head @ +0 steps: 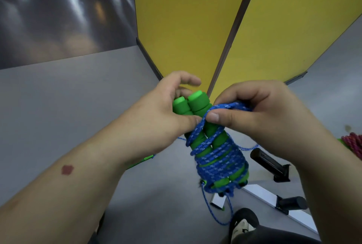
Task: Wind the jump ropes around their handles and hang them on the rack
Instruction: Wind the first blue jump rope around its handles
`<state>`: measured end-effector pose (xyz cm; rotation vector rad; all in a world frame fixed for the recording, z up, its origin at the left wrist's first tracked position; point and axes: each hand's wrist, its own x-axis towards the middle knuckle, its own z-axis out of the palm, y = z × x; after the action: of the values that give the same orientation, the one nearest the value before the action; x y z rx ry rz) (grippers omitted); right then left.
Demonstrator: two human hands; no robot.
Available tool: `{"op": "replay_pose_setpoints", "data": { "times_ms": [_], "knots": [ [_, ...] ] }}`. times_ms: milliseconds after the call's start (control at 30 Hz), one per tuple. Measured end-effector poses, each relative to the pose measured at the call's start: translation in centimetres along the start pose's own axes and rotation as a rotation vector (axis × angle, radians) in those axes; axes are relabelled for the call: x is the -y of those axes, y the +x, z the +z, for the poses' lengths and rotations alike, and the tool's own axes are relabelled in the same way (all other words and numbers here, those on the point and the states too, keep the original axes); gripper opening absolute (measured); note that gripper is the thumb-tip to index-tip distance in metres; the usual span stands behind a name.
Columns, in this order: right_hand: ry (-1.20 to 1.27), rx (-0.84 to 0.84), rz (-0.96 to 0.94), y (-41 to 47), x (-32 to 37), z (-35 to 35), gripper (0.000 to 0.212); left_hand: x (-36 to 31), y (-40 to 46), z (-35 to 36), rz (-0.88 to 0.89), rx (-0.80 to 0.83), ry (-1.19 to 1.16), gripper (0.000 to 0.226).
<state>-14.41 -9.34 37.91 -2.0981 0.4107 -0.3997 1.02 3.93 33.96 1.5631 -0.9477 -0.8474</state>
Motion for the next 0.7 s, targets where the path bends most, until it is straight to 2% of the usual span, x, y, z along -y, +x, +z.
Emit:
{"op": "replay_pose_setpoints", "data": {
  "times_ms": [100,333,467,600,700],
  "knots": [
    [0.088,-0.101,0.015,0.1,-0.2,0.0,0.013,0.2,0.1,0.0,0.005,0.056,-0.131,0.041],
    [0.388,-0.093,0.143,0.5,-1.2,1.3,0.008,-0.2,0.0,-0.2,-0.019,0.114,-0.346,0.049],
    [0.541,-0.081,0.18,0.9,-1.6,1.6,0.008,-0.5,0.0,0.3,-0.019,0.1,-0.28,0.045],
    [0.581,-0.102,0.203,0.9,-1.1,2.0,0.006,-0.9,-0.3,0.8,0.04,0.093,-0.152,0.018],
    [0.601,-0.127,0.242,0.8,-0.7,2.1,0.003,-1.1,-0.5,0.8,0.062,0.097,-0.046,0.02]
  ]
}}
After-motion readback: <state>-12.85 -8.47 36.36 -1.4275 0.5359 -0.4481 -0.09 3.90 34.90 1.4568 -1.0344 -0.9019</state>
